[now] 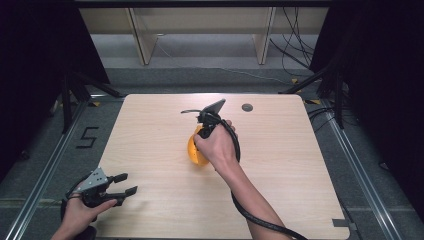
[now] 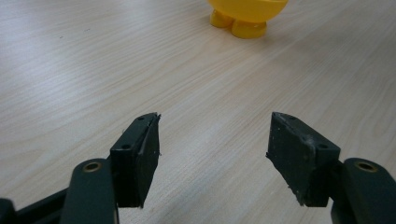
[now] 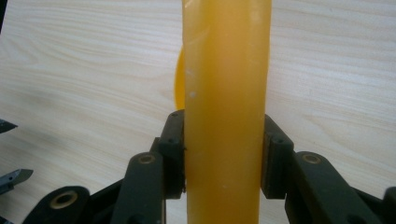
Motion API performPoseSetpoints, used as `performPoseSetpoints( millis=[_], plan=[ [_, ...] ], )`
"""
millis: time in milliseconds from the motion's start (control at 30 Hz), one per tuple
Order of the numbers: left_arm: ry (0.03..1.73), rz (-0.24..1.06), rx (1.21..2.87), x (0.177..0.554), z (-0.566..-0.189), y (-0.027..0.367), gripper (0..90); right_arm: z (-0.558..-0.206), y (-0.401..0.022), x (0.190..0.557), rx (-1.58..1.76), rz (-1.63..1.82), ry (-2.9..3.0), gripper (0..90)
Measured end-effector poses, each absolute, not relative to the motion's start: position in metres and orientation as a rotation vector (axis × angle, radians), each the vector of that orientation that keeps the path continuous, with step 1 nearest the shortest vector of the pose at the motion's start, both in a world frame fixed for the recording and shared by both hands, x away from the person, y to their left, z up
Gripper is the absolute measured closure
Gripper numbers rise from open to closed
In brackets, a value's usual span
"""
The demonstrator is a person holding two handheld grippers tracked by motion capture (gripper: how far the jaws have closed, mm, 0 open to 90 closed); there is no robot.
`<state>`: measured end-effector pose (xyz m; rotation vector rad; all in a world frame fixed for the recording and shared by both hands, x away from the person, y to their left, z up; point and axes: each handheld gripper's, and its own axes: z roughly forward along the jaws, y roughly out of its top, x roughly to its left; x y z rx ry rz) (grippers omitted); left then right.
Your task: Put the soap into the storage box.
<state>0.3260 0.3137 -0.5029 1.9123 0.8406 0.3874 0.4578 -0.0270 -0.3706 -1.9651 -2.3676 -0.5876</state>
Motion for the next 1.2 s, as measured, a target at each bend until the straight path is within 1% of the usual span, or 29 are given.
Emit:
performPoseSetpoints(
  millis=[433, 733, 767, 833, 900, 967, 1100, 1167, 1200],
  plan=[
    [0.839, 0.386, 1.911, 0.326, -0.503, 0.314, 33.6, -0.375, -0.017, 0.478, -2.022, -0.553, -2.319, 61.6],
    [0.836, 0.388, 1.915, 0.326, -0.503, 0.314, 33.6, -0.382, -0.016, 0.484, -2.004, -0.575, -2.341, 61.6],
    [0.834, 0.389, 1.917, 0.326, -0.502, 0.314, 33.6, -0.383, -0.017, 0.485, -1.959, -0.588, -2.389, 61.5],
    [0.835, 0.388, 1.917, 0.326, -0.503, 0.314, 33.6, -0.381, -0.012, 0.485, -2.040, -0.548, -2.289, 61.6],
    [0.836, 0.384, 1.910, 0.326, -0.503, 0.314, 33.6, -0.382, -0.016, 0.486, -1.978, -0.554, -2.362, 61.6],
    [0.836, 0.385, 1.910, 0.326, -0.503, 0.314, 33.6, -0.383, -0.013, 0.487, -2.038, -0.541, -2.312, 61.6],
    [0.835, 0.387, 1.916, 0.326, -0.503, 0.314, 33.6, -0.382, -0.012, 0.489, -2.057, -0.520, -2.286, 61.6],
    [0.840, 0.388, 1.915, 0.326, -0.502, 0.314, 33.6, -0.383, -0.013, 0.490, -2.015, -0.521, -2.334, 61.6],
    [0.840, 0.388, 1.914, 0.326, -0.502, 0.314, 33.6, -0.383, -0.011, 0.490, -2.061, -0.514, -2.286, 61.5]
  ],
)
